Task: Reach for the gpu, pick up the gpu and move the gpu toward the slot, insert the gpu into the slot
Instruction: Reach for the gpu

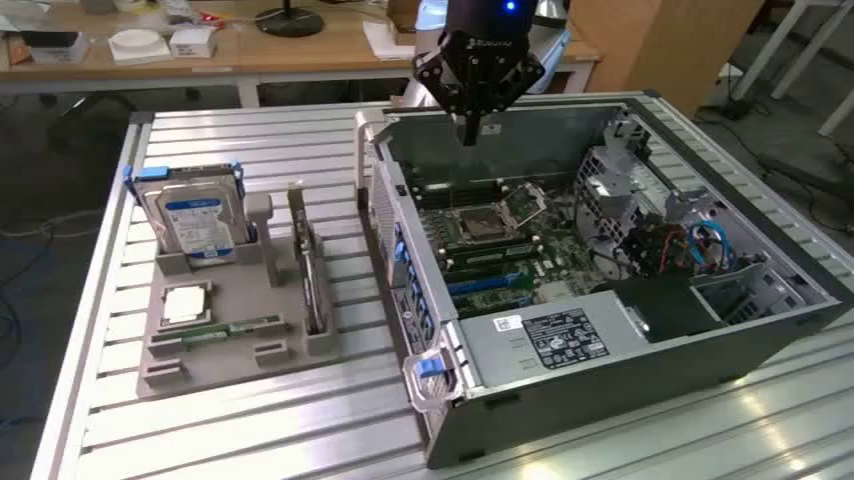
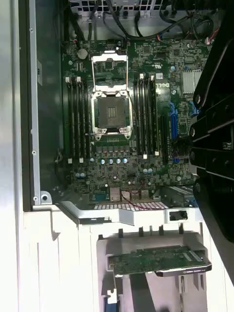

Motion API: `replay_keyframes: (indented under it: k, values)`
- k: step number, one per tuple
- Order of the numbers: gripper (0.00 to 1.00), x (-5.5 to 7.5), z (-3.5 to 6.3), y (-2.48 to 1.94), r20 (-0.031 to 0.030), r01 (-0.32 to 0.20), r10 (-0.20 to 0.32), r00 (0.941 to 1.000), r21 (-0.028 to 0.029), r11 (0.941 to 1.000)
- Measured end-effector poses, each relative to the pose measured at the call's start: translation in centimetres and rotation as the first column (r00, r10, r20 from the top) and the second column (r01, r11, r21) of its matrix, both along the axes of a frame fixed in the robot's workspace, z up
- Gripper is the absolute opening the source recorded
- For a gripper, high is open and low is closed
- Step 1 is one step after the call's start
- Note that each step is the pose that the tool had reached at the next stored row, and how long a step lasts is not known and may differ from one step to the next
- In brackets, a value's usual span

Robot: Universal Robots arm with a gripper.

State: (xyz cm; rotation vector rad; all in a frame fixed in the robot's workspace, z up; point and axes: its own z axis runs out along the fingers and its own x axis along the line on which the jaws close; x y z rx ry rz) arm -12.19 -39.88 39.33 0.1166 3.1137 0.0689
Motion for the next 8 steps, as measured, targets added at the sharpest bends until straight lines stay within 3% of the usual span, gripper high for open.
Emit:
replay_keyframes:
  k: [8]
  values:
    - [0.10,-0.33,0.01,0.00,-0.0002,0.000,0.000,1.0000,-0.0002,1.0000]
